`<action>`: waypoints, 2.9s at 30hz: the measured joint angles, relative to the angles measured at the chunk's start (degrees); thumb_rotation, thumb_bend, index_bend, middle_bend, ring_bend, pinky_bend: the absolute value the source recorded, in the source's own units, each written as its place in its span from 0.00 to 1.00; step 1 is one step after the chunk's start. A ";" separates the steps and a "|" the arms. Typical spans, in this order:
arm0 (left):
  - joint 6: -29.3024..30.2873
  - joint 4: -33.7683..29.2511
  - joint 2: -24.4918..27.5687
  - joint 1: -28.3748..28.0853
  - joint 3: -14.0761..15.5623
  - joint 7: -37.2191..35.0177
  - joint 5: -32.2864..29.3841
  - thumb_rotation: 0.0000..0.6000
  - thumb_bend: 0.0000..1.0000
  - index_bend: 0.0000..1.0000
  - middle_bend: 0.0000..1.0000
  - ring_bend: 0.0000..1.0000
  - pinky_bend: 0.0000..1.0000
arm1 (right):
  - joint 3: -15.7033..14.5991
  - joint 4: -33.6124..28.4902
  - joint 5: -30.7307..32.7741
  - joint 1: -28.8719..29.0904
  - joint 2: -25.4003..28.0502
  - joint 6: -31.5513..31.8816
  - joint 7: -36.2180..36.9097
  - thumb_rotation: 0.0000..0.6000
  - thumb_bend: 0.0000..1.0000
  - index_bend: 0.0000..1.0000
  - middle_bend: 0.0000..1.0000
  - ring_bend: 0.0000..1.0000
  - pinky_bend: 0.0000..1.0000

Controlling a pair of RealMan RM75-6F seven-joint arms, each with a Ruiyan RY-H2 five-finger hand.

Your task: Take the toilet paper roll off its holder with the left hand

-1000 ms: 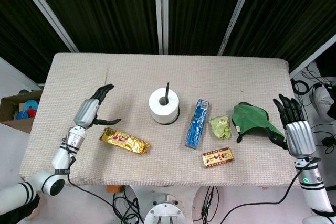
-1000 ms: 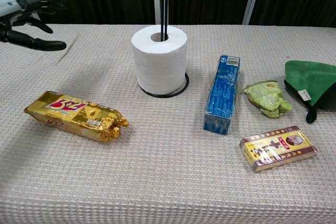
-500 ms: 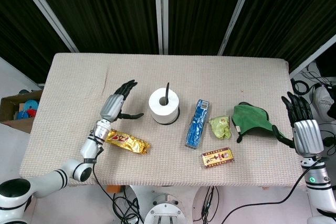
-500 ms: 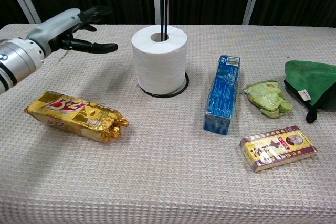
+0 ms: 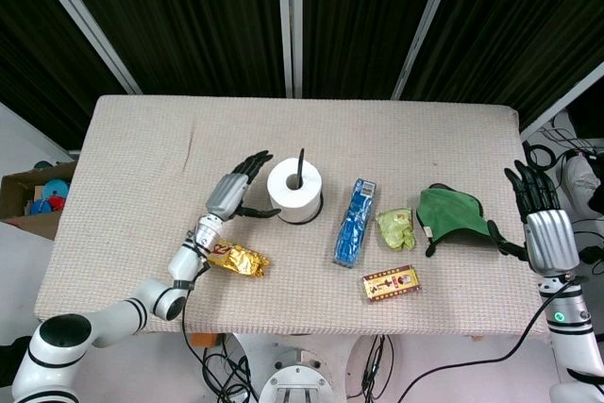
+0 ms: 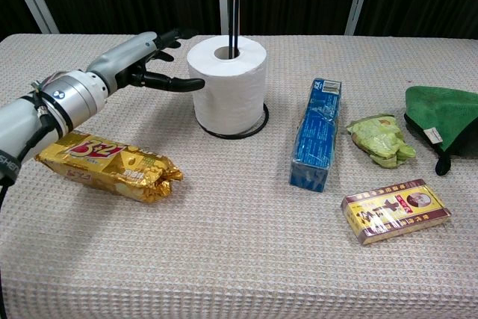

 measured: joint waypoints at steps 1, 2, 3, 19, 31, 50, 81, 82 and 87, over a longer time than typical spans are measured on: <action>-0.32 0.11 -0.12 -0.18 0.06 -0.51 0.01 0.55 0.02 0.00 0.00 0.00 0.12 | 0.03 0.12 0.21 -0.06 0.04 -0.07 0.11 1.00 0.30 0.00 0.00 0.00 0.00; -0.80 0.35 -0.35 -0.47 0.13 -1.10 0.01 0.55 0.02 0.00 0.00 0.00 0.12 | 0.03 0.37 0.37 -0.17 0.03 -0.10 0.28 1.00 0.30 0.00 0.00 0.00 0.00; -1.06 0.63 -0.59 -0.68 0.15 -1.40 0.00 0.56 0.02 0.00 0.00 0.00 0.12 | 0.01 0.57 0.44 -0.26 -0.01 -0.10 0.46 1.00 0.30 0.00 0.00 0.00 0.00; -0.20 8.35 -6.78 -4.20 -1.73 -8.13 -0.31 0.85 0.02 0.00 0.00 0.01 0.14 | 0.10 0.96 0.78 0.02 0.10 -1.11 1.05 1.00 0.30 0.00 0.00 0.00 0.00; -2.47 7.77 -6.81 -4.95 -3.08 -13.81 -2.25 1.00 0.04 0.09 0.19 0.22 0.32 | -0.19 1.59 0.80 0.07 -0.40 -1.58 1.17 1.00 0.30 0.00 0.00 0.00 0.00; 4.30 -3.43 -0.54 -2.31 -5.41 -16.74 -2.34 1.00 0.08 0.25 0.36 0.32 0.41 | -0.55 0.69 0.19 -0.55 -0.12 -0.55 0.32 1.00 0.30 0.00 0.00 0.00 0.00; 24.76 -42.00 34.05 17.38 -11.41 1.00 -4.59 1.00 0.08 0.25 0.36 0.32 0.41 | -6.22 7.08 3.43 -6.18 -0.94 -4.37 -7.39 1.00 0.30 0.00 0.00 0.00 0.00; 24.73 -39.86 33.40 17.62 -10.82 0.67 -4.65 1.00 0.08 0.25 0.36 0.32 0.41 | -6.30 7.42 3.55 -6.43 -1.00 -4.31 -7.10 1.00 0.30 0.00 0.00 0.00 0.00; 24.26 -25.16 27.77 18.79 -6.97 -2.34 -4.52 1.00 0.08 0.25 0.36 0.32 0.41 | -6.17 8.26 3.54 -7.37 -1.04 -3.12 -5.59 1.00 0.31 0.00 0.00 0.00 0.00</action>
